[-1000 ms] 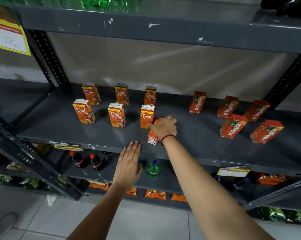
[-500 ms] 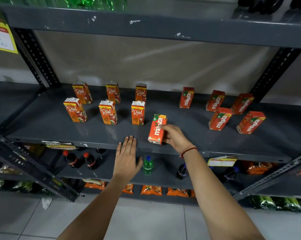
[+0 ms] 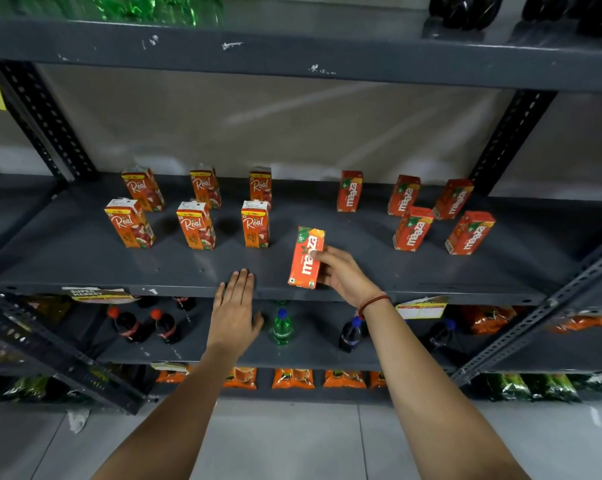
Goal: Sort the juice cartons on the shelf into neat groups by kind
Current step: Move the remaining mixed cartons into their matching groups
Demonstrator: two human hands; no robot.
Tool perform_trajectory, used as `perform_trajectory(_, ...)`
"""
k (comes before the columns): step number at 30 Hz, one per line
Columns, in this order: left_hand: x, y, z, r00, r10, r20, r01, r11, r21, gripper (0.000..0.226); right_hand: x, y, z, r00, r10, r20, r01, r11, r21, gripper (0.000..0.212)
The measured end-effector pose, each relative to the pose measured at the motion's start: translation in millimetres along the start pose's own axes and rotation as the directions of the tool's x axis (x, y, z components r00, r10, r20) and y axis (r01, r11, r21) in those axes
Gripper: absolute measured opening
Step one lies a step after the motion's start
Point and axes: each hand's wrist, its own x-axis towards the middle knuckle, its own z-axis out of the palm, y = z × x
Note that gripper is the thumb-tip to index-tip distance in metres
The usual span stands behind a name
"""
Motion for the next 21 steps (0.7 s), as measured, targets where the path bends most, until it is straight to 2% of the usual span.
perform_trajectory(9,0,3,-3,1.000,-0.010,0.001,0.010,1.000,0.005,0.076,-5,-1,-13,1.000,-0.025,-0.009,0.025,0.999,-0.034,0.023)
perform_trajectory(13,0,9,-3,0.998,-0.045,-0.042,0.042,0.997,-0.071,0.078,-6,-8,-21,0.987,-0.142,-0.077,0.131,0.983,-0.132,0.026)
perform_trajectory(17,6,23,-1,0.997,0.055,-0.053,-0.060,0.995,-0.084,0.077,-3,-24,-45,0.957,-0.250,-0.147,0.218,0.955,-0.202,0.039)
perform_trajectory(21,18,48,1,0.985,0.174,-0.007,-0.174,0.981,-0.084,0.076,5,-38,-74,0.952,-0.265,-0.152,0.207,0.925,-0.318,0.032)
